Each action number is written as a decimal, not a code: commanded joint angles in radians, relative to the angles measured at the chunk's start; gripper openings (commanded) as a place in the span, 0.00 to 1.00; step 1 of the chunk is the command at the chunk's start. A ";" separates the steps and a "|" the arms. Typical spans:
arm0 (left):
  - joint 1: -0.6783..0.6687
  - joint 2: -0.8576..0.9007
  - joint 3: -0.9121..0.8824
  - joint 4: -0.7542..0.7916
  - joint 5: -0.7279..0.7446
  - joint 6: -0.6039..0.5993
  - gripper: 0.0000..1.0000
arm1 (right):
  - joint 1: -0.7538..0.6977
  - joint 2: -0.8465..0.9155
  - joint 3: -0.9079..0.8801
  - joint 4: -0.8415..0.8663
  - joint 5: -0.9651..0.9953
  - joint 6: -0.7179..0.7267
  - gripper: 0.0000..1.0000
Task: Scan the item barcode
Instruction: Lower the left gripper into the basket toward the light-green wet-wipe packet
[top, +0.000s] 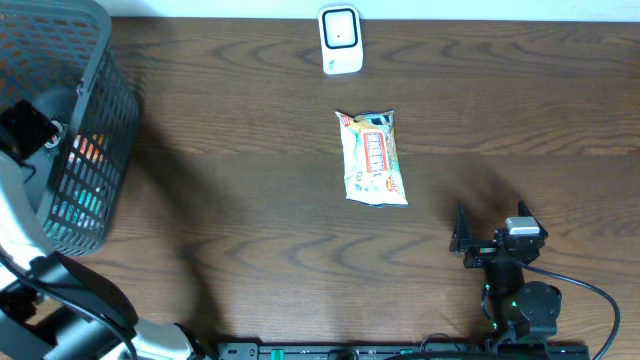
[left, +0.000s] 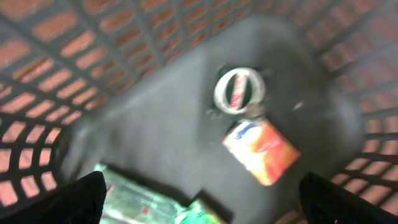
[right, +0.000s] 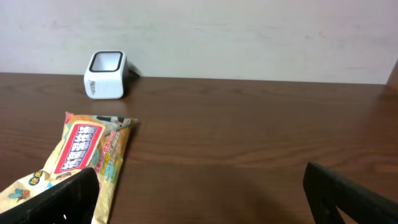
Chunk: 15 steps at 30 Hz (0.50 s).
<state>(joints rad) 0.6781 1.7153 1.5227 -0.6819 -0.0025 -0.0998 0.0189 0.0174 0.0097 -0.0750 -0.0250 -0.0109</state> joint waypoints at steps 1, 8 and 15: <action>0.040 0.039 0.013 -0.029 -0.018 0.013 0.98 | 0.006 -0.004 -0.003 -0.002 0.007 0.002 0.99; 0.080 0.095 0.013 -0.100 -0.018 -0.095 0.98 | 0.006 -0.004 -0.003 -0.002 0.007 0.002 0.99; 0.095 0.150 0.013 -0.186 -0.018 -0.348 0.98 | 0.006 -0.004 -0.003 -0.002 0.007 0.002 0.99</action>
<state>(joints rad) 0.7654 1.8385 1.5227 -0.8463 -0.0067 -0.3054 0.0189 0.0174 0.0097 -0.0750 -0.0250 -0.0113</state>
